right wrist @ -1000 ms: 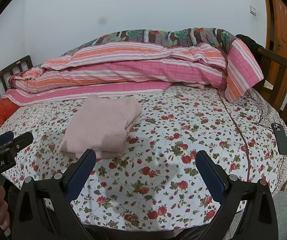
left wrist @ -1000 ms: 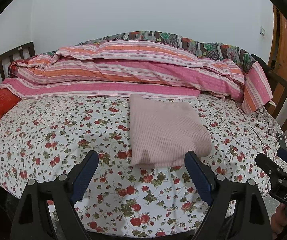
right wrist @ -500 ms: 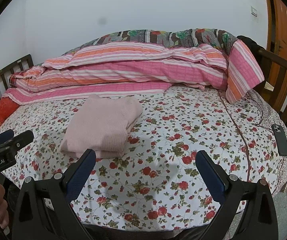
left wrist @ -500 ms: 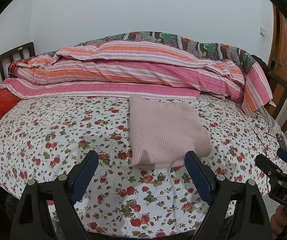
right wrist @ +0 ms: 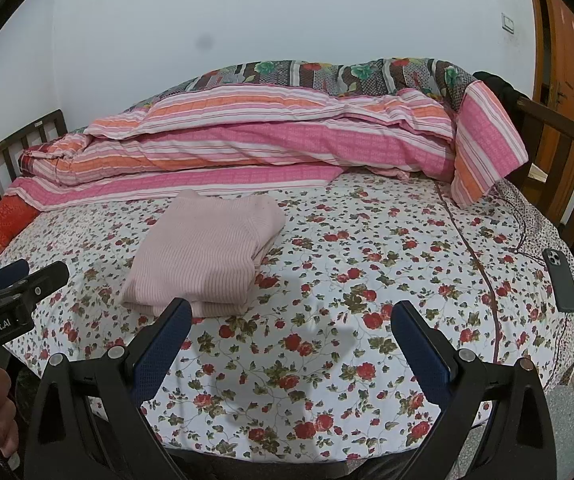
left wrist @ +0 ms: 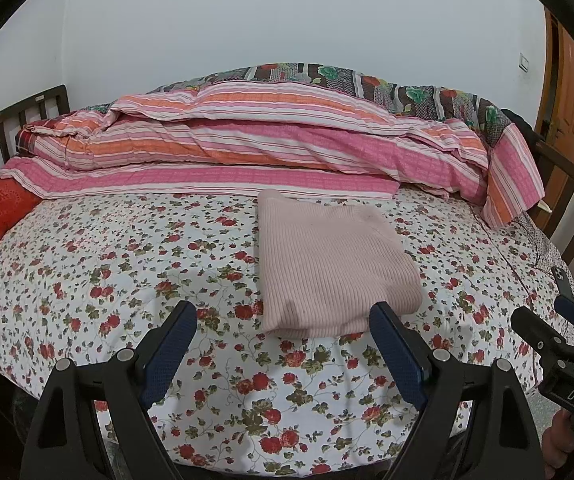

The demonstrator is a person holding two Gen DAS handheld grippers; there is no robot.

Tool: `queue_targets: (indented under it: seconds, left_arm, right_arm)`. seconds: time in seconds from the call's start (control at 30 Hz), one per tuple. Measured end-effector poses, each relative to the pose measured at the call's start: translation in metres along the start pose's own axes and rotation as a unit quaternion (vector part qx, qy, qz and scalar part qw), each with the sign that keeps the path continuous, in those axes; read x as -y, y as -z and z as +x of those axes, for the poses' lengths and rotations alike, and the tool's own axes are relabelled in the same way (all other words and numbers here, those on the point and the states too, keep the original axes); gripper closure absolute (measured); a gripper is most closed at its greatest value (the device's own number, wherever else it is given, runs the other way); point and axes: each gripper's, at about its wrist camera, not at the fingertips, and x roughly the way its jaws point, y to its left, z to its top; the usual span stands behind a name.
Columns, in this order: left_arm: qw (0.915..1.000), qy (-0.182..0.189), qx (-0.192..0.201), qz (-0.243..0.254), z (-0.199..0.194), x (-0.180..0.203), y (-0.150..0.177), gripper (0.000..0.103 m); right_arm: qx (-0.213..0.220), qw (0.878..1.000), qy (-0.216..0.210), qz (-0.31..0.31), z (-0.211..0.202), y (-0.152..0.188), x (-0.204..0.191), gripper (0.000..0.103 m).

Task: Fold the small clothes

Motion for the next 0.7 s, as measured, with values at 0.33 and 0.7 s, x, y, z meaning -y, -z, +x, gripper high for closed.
queue_targets:
  seconds: [0.33, 0.7]
  left_arm:
    - [1.0, -0.001, 0.001, 0.0, -0.0006, -0.0008, -0.0002, 0.015]
    - [1.0, -0.004, 0.005, 0.002, -0.0034, -0.0009, -0.0034, 0.015]
  right_arm:
    - [0.001, 1.0, 0.0, -0.001, -0.0017, -0.0007, -0.0018, 0.005]
    - [0.008, 1.0, -0.004, -0.005, -0.0051, -0.0031, -0.0081, 0.005]
